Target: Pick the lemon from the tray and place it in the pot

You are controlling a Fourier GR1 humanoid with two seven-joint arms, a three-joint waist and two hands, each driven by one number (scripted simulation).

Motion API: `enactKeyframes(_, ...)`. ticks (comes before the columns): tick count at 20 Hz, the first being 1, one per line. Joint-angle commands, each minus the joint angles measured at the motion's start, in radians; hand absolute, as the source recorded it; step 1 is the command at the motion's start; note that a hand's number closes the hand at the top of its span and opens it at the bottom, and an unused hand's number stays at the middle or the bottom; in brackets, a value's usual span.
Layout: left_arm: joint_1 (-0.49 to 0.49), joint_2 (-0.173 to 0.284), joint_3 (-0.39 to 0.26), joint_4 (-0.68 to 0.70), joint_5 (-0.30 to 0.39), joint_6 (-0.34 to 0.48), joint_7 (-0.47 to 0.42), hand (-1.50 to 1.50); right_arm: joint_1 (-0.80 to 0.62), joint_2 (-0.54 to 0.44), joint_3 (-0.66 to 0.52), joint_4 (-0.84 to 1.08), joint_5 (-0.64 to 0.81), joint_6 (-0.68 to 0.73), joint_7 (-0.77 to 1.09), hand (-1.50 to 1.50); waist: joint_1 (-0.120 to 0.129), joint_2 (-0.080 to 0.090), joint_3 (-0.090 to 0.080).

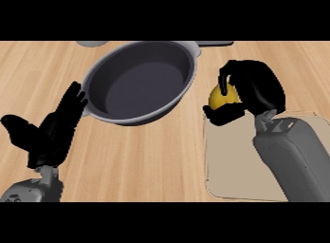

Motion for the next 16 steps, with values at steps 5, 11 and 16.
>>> enactKeyframes(5, -0.01, 0.009, 0.013, 0.014, 0.008, -0.024, 0.001, 0.0, -0.129, -0.004, -0.07, -0.344, -0.072, 0.125, 0.072, 1.5, 0.018, 0.009, 0.001)
enactKeyframes(11, 0.015, -0.037, -0.058, -0.075, -0.037, 0.011, 0.055, 0.0, -0.368, 0.146, -0.088, -0.272, -0.079, 0.157, 0.215, 1.5, 0.036, 0.01, 0.001)
enactKeyframes(16, -0.005, -0.004, 0.015, -0.007, 0.003, -0.037, -0.011, 0.0, -0.549, 0.248, -0.099, -0.006, -0.04, 0.1, 0.276, 1.5, 0.046, 0.015, 0.0)
